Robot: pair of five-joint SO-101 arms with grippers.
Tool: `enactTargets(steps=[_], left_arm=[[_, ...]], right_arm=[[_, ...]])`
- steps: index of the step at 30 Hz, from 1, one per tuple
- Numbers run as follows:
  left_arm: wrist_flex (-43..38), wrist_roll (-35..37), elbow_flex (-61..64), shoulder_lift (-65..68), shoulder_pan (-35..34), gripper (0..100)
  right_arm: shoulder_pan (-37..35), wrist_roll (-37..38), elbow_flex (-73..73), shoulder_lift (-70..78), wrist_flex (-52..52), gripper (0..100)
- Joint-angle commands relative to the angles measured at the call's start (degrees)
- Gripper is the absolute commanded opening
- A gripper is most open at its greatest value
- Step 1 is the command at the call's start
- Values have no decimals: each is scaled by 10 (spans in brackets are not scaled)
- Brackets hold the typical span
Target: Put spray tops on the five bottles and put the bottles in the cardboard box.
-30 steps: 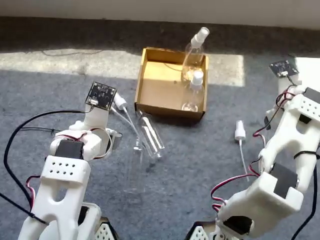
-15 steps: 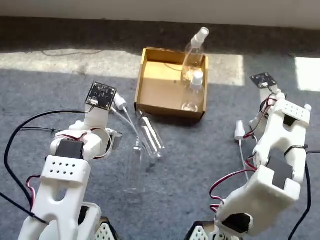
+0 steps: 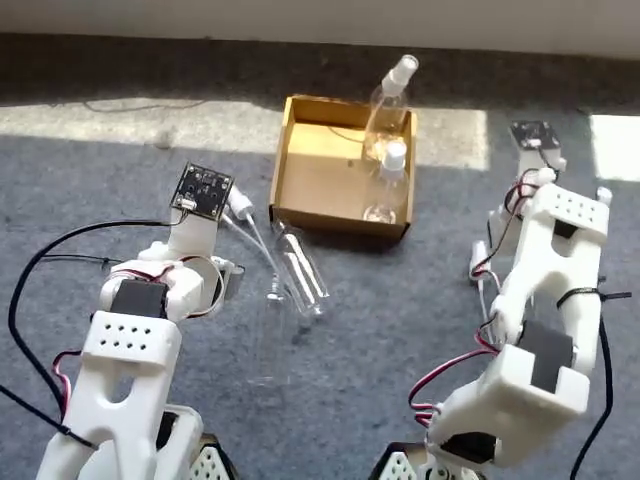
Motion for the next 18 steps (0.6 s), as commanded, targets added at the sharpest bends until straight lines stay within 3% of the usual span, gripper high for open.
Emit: enactTargets(steps=[1,5,18], left_arm=[[-9,-3,-2,-14,8,210],[-8,-3,-2,-14,8,210],[-9,-3,-2,-14,8,210]], right_arm=[[-55,-55,-34,-85,5,308],[-95,-75,4,-102,1,307],[-98,-76,127,-22,-89,307]])
